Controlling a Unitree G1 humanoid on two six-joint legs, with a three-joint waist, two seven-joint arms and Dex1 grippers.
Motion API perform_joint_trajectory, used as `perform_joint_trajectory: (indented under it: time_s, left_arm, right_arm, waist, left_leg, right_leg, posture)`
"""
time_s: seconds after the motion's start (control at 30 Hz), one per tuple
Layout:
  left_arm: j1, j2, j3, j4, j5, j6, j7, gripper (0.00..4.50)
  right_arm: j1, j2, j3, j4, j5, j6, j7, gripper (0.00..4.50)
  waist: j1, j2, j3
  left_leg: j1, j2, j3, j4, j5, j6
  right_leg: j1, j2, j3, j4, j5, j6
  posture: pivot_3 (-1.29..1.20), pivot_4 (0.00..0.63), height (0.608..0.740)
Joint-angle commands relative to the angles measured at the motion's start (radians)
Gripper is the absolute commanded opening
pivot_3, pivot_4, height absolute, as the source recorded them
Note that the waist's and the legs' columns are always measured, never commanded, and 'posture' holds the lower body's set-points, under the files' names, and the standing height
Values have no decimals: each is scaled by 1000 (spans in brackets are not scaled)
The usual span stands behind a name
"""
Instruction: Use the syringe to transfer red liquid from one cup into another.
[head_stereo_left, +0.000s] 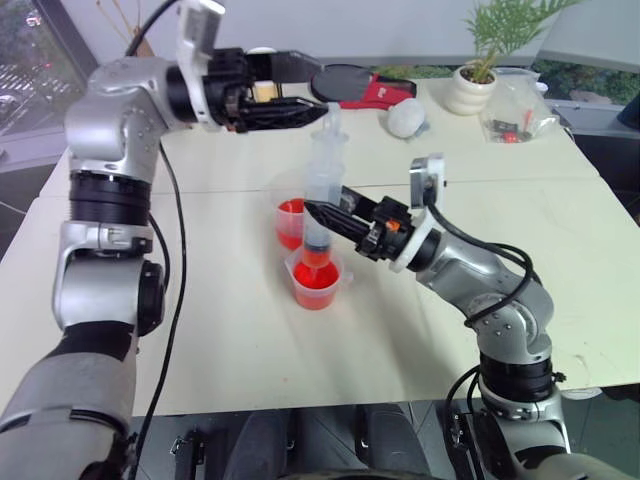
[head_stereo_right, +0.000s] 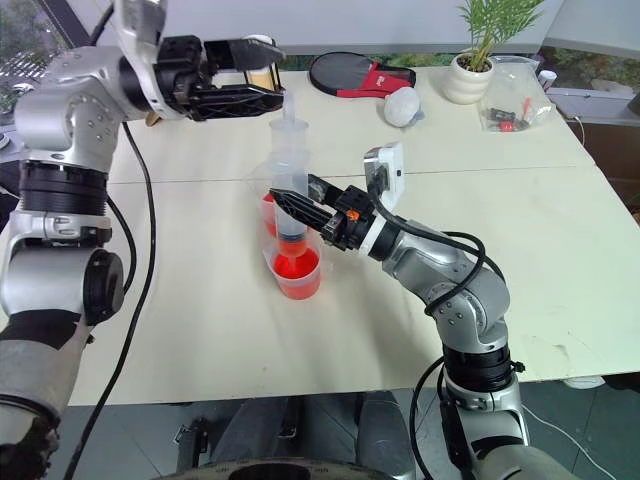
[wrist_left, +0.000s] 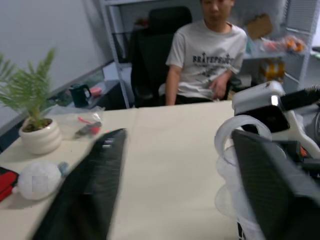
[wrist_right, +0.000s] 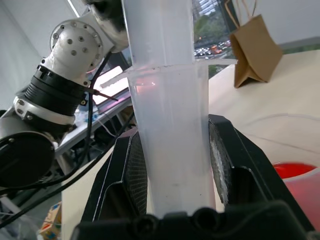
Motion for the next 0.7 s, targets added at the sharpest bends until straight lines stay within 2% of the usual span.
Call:
perform_joint_trajectory:
  time_s: [0.03, 0.1, 0.13, 0.37, 0.7]
  left_arm:
    - [-28, 13, 12, -15, -3, -10, -7, 1259]
    - [-24, 16, 11, -23, -5, -2, -15, 266]
    - [-23, 17, 10, -25, -6, 0, -18, 100]
    - [-15, 12, 11, -50, -13, 16, -6, 100]
    - [105, 25, -11, -229, -67, 144, -14, 100]
  right_arm:
    - [-2, -2, 14, -47, 9, -21, 17, 1390]
    - [0, -2, 14, -47, 6, -23, 16, 1390]
    - [0, -2, 14, -47, 5, -24, 16, 1390]
    - [1, -2, 15, -41, 1, -30, 20, 1390]
    - [-42, -27, -19, -12, -6, -47, 31, 1390]
  waist:
    - [-1, 0, 0]
    - [-1, 0, 0]
    - [-1, 0, 0]
    - [0, 0, 0]
    - [1, 0, 0]
  left_leg:
    - [0, 0, 0, 0, 0, 0]
    - [0, 0, 0, 0, 0, 0]
    - [0, 0, 0, 0, 0, 0]
    - [0, 0, 0, 0, 0, 1]
    - [0, 0, 0, 0, 0, 0]
  right_leg:
    - [0, 0, 0, 0, 0, 0]
    - [0, 0, 0, 0, 0, 0]
    - [0, 0, 0, 0, 0, 0]
    - [0, 0, 0, 0, 0, 0]
    - [0, 0, 0, 0, 0, 0]
  posture:
    - [0, 150, 740]
    - [0, 150, 740]
    - [0, 150, 740]
    - [0, 150, 740]
    - [0, 150, 740]
